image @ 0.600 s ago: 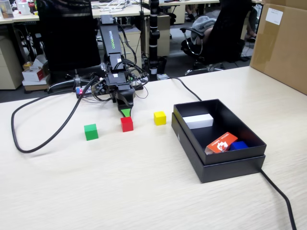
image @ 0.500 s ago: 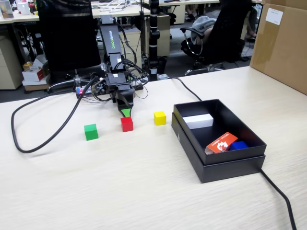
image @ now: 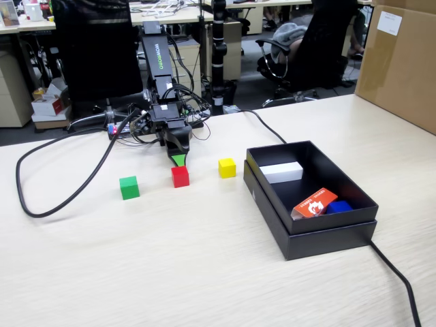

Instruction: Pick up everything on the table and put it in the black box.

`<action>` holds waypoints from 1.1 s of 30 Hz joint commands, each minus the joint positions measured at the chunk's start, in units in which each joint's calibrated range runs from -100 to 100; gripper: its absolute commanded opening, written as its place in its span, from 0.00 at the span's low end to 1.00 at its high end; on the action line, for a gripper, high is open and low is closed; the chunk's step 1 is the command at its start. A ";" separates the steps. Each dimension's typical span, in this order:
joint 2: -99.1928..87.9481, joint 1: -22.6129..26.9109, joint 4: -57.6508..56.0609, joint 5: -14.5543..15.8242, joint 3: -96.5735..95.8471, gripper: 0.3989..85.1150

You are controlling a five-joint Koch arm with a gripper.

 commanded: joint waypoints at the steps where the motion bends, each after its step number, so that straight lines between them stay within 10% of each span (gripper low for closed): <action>1: 0.12 0.05 -1.62 -0.05 -0.38 0.57; 33: 0.12 0.05 -1.62 -0.05 -0.38 0.57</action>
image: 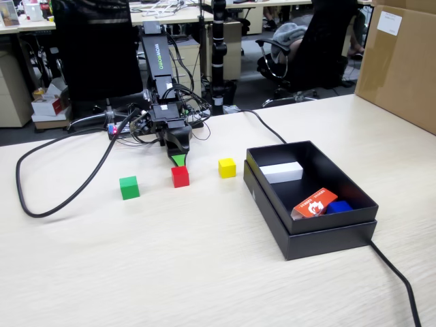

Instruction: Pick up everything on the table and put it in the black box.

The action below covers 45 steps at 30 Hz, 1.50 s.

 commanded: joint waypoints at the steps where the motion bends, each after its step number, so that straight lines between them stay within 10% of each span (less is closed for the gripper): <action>1: 0.12 0.05 -1.62 -0.05 -0.38 0.57; 21: -3.55 0.29 -14.15 0.29 4.87 0.58; 45: -3.21 2.05 -87.41 6.79 73.23 0.57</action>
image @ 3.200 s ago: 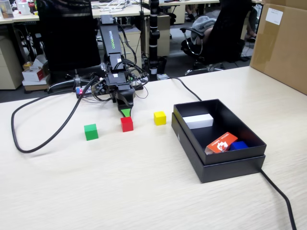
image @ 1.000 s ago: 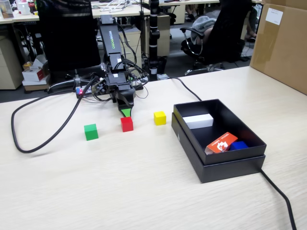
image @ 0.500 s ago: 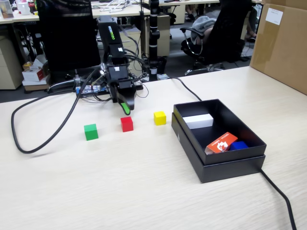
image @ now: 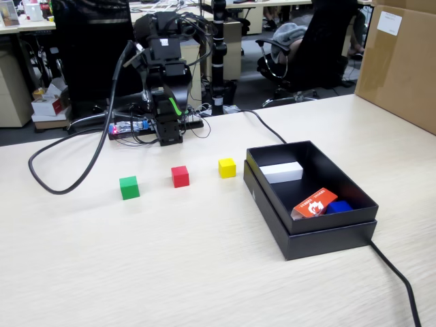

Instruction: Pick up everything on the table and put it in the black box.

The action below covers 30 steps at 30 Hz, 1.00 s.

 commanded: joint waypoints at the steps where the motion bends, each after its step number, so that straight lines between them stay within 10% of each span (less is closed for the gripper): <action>1: 0.51 -2.05 -5.03 -0.54 8.32 0.57; 30: 50.08 -21.98 0.06 -13.82 20.83 0.56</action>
